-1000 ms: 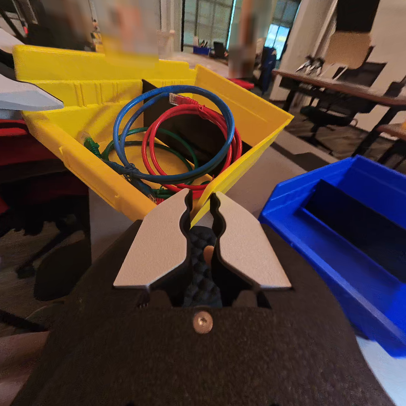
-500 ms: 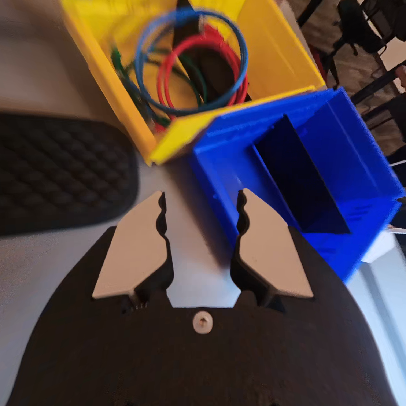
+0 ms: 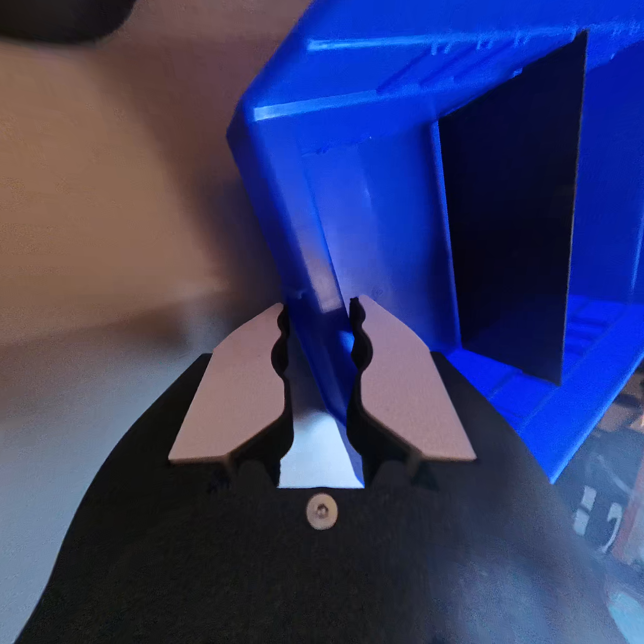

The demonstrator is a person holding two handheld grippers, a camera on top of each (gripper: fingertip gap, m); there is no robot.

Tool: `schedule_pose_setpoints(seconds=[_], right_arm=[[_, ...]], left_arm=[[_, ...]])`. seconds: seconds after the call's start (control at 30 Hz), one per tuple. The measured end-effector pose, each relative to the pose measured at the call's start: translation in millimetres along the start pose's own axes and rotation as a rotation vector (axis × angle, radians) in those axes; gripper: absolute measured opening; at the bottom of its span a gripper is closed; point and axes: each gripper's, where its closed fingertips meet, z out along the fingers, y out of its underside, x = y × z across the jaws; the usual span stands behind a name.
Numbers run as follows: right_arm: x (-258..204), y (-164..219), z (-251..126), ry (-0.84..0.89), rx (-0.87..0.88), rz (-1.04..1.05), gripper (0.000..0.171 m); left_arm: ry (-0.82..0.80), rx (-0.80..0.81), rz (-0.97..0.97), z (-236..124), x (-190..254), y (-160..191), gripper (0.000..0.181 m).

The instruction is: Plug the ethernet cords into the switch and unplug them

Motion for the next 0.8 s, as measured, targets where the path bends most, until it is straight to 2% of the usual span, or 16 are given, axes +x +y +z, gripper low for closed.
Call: schedule_pose_setpoints(seconds=[0.03, 0.07, 0.23, 0.4, 0.63, 0.73, 0.8], right_arm=[[-6, 13, -9, 0.008, -0.01, 0.02, 0.034], [-12, 24, -17, 0.02, -0.018, 0.038, 0.034], [-28, 80, -46, 0.121, -0.076, 0.093, 0.034], [-9, 136, -56, 0.184, -0.129, 0.113, 0.033], [41, 205, -52, 0.244, -0.236, 0.106, 0.034], [58, 212, -60, 0.354, -0.243, 0.165, 0.035], [60, 193, -75, 0.378, -0.122, 0.259, 0.037]], left_arm=[[0.024, -0.013, 0.012, 1, 3, -1, 0.023], [0.032, -0.021, 0.023, 2, 3, -2, 0.023], [0.07, -0.03, 0.035, 6, 11, 4, 0.043], [0.053, -0.037, 0.016, 21, 5, 6, 0.028], [0.005, -0.045, -0.034, 32, -12, 0, 0.028], [-0.01, -0.002, -0.039, 24, -20, -2, 0.036], [0.024, 0.173, -0.13, -4, -32, -23, 0.035]])
